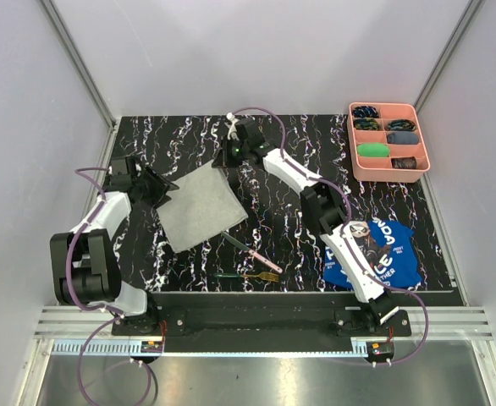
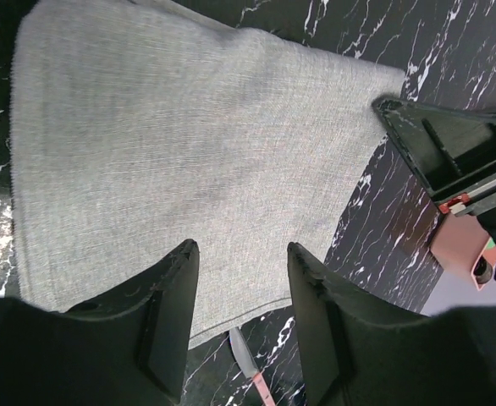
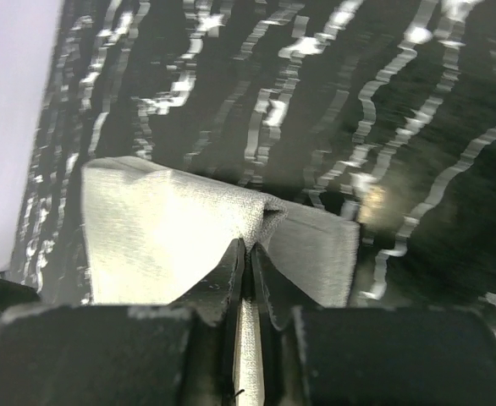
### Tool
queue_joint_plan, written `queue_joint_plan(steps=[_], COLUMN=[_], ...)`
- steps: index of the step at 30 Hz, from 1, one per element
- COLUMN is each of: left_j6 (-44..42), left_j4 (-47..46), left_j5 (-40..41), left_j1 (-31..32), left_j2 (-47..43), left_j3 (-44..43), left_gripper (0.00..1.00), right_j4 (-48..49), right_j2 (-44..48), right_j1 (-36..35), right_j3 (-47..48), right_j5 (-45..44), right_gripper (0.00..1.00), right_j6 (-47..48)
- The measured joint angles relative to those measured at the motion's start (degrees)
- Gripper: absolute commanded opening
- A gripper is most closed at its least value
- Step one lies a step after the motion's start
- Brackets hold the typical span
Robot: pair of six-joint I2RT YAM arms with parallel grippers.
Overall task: Fold the napkin into a case and place the utensils inside
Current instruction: Smooth out the lower triangle-folded napkin at the center of the board.
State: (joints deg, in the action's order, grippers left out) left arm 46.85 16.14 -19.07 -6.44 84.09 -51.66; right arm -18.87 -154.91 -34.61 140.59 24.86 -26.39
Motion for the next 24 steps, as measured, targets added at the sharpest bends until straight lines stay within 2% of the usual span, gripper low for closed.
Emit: queue_joint_plan(steps=[6,10,12,13,17,20,24], left_j6=[0.8,0.8,0.5,0.2,-1.8,-3.8,-7.3], left_j4=[0.0,0.7,1.0,1.3,2.6,4.8,7.8], left_j5=[-0.4,-0.9,-1.6,-2.0,-3.2,-2.5,-1.9], left_j1=[-1.8,-3.2,-4.0,-4.3,-5.8,-6.4,-7.5], left_j2=[4.2,7.7,9.9,11.0,16.0,17.1,19.6], left_j3=[-2.6,-5.3,-7.3,-8.4,-14.0,-16.7,-20.9], left_gripper=[0.59,0.59,0.59,0.59,0.66,0.68,0.67], right_j4=[-0.1,-0.3,-0.3,-0.3,-0.5,-0.7,-0.7], right_j2=[0.0,-0.1,-0.1,-0.1,-0.1,-0.1,-0.3], right_j1=[2.3,3.9,4.5,4.7,4.7,4.6,4.6], right_j3=[-3.0,-3.0,-3.0,-3.0,-2.9,-2.9,-2.9], right_j5=[-0.2,-0.1,-0.1,0.0,0.9,2.7,5.3], right_gripper=[0.22,0.34,0.36,0.42,0.53,0.57,0.58], right_j6=[0.0,0.0,0.0,0.2,0.6,0.8,0.9])
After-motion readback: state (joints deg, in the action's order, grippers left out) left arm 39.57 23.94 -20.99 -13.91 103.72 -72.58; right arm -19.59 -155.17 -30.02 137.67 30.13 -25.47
